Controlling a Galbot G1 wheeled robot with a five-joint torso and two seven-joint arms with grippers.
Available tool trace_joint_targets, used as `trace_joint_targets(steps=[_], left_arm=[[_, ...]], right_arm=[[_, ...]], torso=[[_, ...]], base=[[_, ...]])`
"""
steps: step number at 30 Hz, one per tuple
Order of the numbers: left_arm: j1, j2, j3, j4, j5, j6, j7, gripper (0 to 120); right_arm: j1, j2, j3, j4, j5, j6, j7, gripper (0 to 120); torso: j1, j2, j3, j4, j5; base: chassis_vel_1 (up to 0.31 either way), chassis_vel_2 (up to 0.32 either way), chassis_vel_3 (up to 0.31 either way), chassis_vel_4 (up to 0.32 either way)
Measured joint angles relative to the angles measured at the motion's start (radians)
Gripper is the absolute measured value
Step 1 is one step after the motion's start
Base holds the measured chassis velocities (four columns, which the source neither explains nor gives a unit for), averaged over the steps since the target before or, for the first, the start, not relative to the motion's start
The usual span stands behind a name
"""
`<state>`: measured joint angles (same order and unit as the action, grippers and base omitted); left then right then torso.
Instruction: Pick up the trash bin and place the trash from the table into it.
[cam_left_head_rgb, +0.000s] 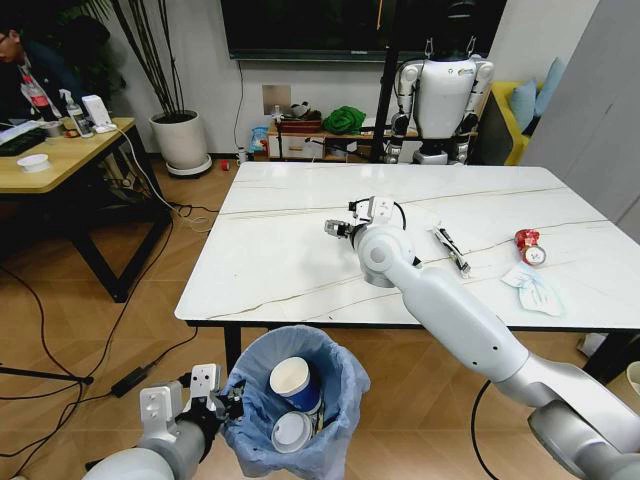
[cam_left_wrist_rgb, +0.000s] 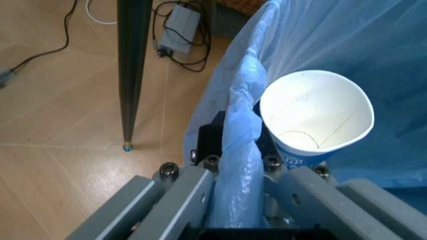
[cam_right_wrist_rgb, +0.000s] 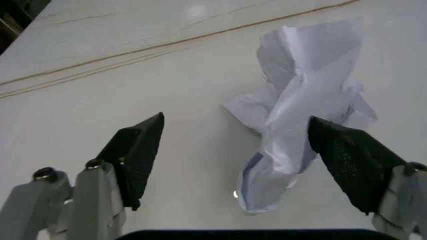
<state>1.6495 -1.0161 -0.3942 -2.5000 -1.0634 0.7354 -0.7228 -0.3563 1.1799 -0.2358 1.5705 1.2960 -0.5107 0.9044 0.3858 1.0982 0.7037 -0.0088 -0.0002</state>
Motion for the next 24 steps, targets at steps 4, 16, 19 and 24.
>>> trace_joint_targets(steps=[4,16,19,24], left_arm=[[0.000,-0.001,0.000,0.000,0.001,0.000,0.001,0],[0.008,-0.002,-0.010,0.000,0.003,0.000,0.004,0],[0.009,-0.003,-0.012,0.000,0.007,0.000,0.006,0],[0.009,-0.004,-0.014,0.000,0.007,0.000,0.006,0]], right_arm=[[0.003,-0.003,0.003,-0.006,-0.002,0.000,-0.001,62],[0.003,-0.005,-0.001,-0.001,-0.015,0.006,-0.004,17],[0.002,-0.019,0.001,0.020,-0.020,0.011,-0.005,3],[-0.021,-0.085,0.024,0.116,-0.019,0.023,-0.045,0]], torso=[[0.000,0.000,0.000,0.0001,0.0000],[0.000,0.000,0.000,0.0003,0.0002],[0.000,0.000,0.000,0.0003,0.0002],[0.000,0.000,0.000,0.0002,0.0003]], base=[[0.000,0.000,0.000,0.000],[0.000,0.000,0.000,0.000],[0.000,0.000,0.000,0.000],[0.000,0.000,0.000,0.000]])
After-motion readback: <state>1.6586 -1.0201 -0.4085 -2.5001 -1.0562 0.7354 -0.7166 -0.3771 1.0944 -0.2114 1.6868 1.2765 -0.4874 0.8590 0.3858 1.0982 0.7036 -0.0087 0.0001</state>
